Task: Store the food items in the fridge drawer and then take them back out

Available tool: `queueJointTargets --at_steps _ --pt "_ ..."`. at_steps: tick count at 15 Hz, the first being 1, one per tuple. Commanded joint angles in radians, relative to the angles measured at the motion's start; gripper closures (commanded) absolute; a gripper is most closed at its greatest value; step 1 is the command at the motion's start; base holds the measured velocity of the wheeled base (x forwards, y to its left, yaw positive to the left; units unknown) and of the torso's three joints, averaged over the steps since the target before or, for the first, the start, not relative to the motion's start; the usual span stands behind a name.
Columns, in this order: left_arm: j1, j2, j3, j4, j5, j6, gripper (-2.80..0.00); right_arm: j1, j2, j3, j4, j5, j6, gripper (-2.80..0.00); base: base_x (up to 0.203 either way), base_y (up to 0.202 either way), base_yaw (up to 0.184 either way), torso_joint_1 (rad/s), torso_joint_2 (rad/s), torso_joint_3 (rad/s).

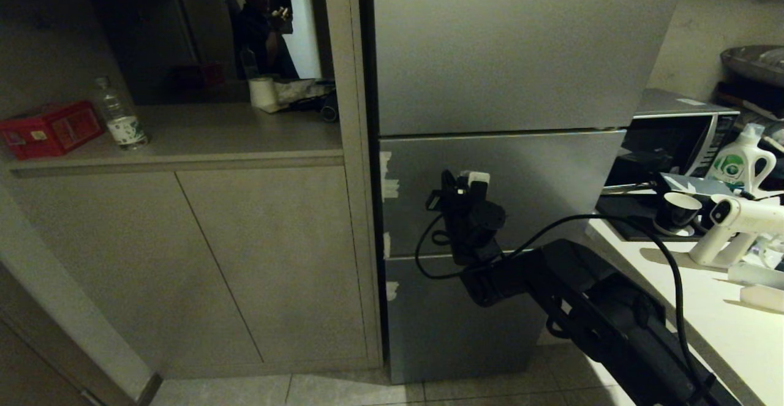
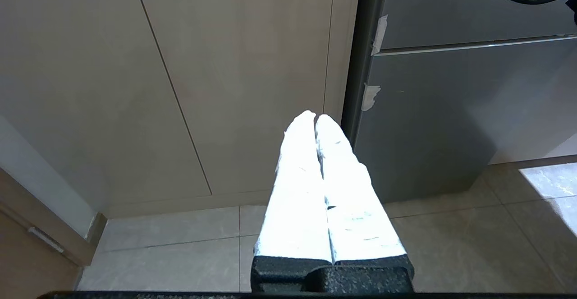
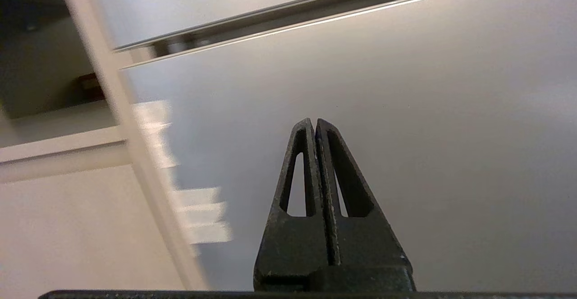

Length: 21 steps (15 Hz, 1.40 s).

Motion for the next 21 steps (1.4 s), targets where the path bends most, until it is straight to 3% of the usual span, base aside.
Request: queueJointTargets --at_steps 1,3,6,8,12,15,18,21 --pt "0.0 0.0 0.0 0.0 0.0 0.0 0.0 -0.004 -0.012 0.005 -0.007 -0.005 0.002 0.0 0.0 0.0 0.0 0.0 0.0 0.0" --pt "0.0 0.0 0.0 0.0 0.0 0.0 0.0 -0.002 -0.056 0.061 -0.006 -0.012 0.005 0.0 0.0 0.0 0.0 0.0 0.0 0.0" --pt "0.0 0.0 0.0 0.0 0.002 0.0 0.0 0.009 -0.248 0.379 0.052 -0.01 0.019 0.0 0.0 0.0 0.0 0.0 0.0 0.0" --pt "0.0 0.0 0.0 0.0 0.0 0.0 0.0 0.016 -0.503 0.607 0.223 0.033 0.058 0.0 0.0 0.0 0.0 0.0 0.0 0.0" --pt "0.0 0.0 0.0 0.0 0.0 0.0 0.0 0.012 -1.122 0.999 0.7 0.141 0.109 0.0 0.0 0.0 0.0 0.0 0.0 0.0" --pt "0.0 0.0 0.0 0.0 0.0 0.0 0.0 -0.11 -1.647 1.317 0.888 0.229 0.062 0.0 0.0 0.0 0.0 0.0 0.0 0.0" --pt "0.0 0.0 0.0 0.0 0.0 0.0 0.0 -0.254 -2.114 1.615 0.993 0.299 0.016 0.0 0.0 0.0 0.0 0.0 0.0 0.0" --pt "0.0 0.0 0.0 0.0 0.0 0.0 0.0 -0.363 -2.52 1.812 1.119 0.327 -0.012 0.0 0.0 0.0 0.0 0.0 0.0 0.0"
